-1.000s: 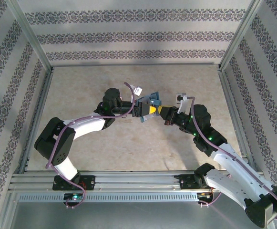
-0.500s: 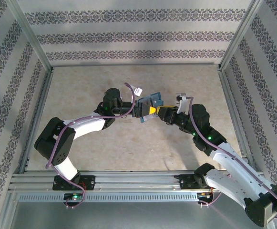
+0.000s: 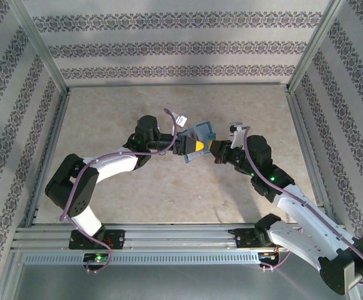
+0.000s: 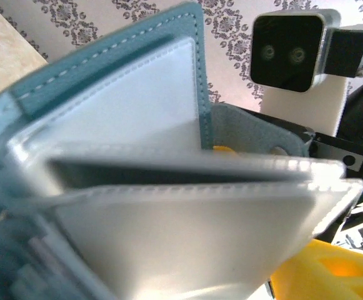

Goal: Take the credit cards out of the card holder

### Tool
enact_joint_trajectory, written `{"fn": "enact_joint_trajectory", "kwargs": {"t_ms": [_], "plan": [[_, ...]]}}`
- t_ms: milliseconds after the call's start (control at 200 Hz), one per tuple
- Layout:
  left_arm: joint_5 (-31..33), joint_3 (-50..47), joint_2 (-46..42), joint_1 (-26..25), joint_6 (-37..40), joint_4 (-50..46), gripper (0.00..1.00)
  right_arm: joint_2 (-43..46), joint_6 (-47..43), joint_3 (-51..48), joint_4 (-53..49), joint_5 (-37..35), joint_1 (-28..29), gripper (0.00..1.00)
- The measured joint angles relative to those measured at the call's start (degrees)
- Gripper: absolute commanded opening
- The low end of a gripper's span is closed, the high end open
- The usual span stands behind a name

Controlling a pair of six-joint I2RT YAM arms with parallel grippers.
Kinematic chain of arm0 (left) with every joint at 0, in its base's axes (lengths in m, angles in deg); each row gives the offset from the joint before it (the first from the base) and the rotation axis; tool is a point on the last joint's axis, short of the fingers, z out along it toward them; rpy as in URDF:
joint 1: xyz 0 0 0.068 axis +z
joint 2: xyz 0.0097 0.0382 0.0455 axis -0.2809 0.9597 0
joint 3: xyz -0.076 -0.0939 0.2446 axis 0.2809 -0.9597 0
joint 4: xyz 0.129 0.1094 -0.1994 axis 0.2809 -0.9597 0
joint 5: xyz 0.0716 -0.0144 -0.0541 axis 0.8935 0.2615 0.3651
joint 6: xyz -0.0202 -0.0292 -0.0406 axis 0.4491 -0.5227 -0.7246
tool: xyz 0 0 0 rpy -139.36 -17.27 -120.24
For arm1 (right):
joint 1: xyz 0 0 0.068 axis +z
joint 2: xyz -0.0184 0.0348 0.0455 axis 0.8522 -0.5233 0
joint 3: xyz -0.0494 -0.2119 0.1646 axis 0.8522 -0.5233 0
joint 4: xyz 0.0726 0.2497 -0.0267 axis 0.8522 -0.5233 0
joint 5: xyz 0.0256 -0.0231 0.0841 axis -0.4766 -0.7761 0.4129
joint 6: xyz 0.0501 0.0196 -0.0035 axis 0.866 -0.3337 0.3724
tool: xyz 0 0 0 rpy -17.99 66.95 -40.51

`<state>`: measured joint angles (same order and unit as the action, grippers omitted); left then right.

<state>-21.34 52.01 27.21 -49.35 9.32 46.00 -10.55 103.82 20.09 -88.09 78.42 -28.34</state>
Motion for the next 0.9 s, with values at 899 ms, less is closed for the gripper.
{"fn": "enact_joint_trajectory", "kwargs": {"t_ms": [899], "plan": [[11.1,-0.07,-2.25,0.02,13.31,-22.97,0.61,-0.76,4.42,-4.96,0.0,-3.06,0.04,0.0]]}}
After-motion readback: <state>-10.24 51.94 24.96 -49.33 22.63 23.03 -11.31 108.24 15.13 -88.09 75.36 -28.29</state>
